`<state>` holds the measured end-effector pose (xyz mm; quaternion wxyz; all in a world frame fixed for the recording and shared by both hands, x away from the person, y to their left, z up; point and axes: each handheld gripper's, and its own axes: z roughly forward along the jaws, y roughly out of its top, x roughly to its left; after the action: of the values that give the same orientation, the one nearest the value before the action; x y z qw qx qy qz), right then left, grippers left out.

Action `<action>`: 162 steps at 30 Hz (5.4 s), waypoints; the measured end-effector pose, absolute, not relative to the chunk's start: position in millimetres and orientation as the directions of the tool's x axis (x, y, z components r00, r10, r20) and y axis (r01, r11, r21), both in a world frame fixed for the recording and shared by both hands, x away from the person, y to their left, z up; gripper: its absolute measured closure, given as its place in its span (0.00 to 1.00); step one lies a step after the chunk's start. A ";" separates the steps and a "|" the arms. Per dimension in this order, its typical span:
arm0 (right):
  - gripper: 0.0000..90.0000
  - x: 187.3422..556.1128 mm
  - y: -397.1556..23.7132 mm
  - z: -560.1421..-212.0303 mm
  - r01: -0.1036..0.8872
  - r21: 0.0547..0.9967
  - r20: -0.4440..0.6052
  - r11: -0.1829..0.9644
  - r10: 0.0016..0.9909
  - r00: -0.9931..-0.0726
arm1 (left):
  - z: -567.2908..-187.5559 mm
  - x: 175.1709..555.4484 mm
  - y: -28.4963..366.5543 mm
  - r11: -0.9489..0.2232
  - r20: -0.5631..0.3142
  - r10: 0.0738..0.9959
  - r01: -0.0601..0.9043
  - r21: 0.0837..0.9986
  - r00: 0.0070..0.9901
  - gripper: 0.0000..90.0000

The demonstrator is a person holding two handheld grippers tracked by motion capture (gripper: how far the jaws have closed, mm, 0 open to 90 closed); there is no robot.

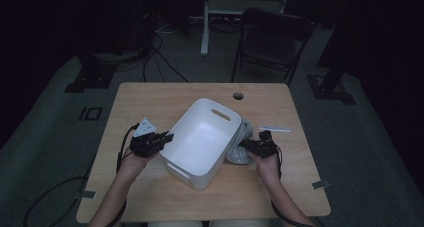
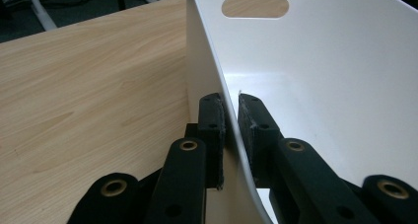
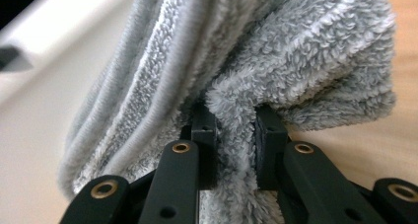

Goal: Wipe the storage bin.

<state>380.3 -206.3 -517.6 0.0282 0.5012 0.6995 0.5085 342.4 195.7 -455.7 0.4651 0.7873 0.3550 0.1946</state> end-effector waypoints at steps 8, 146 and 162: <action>0.85 387.6 -201.7 -532.1 0.722 0.691 0.461 0.030 0.752 -0.472 | -455.6 342.2 194.9 -0.318 -0.019 0.741 0.376 0.870 0.671 0.90; 0.84 320.2 -168.4 -506.0 0.552 0.820 0.307 0.154 0.694 -0.651 | -455.2 338.8 180.9 -0.306 -0.017 0.767 0.390 0.869 0.641 0.89; 0.84 316.2 -172.1 -508.6 0.612 0.775 0.376 0.159 0.663 -0.648 | -455.0 336.1 177.7 -0.293 0.005 0.810 0.397 0.870 0.586 0.90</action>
<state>316.2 -172.1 -508.6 0.0255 0.4188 0.7608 0.4951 336.1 177.7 -455.0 0.4471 0.7702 0.3918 0.2310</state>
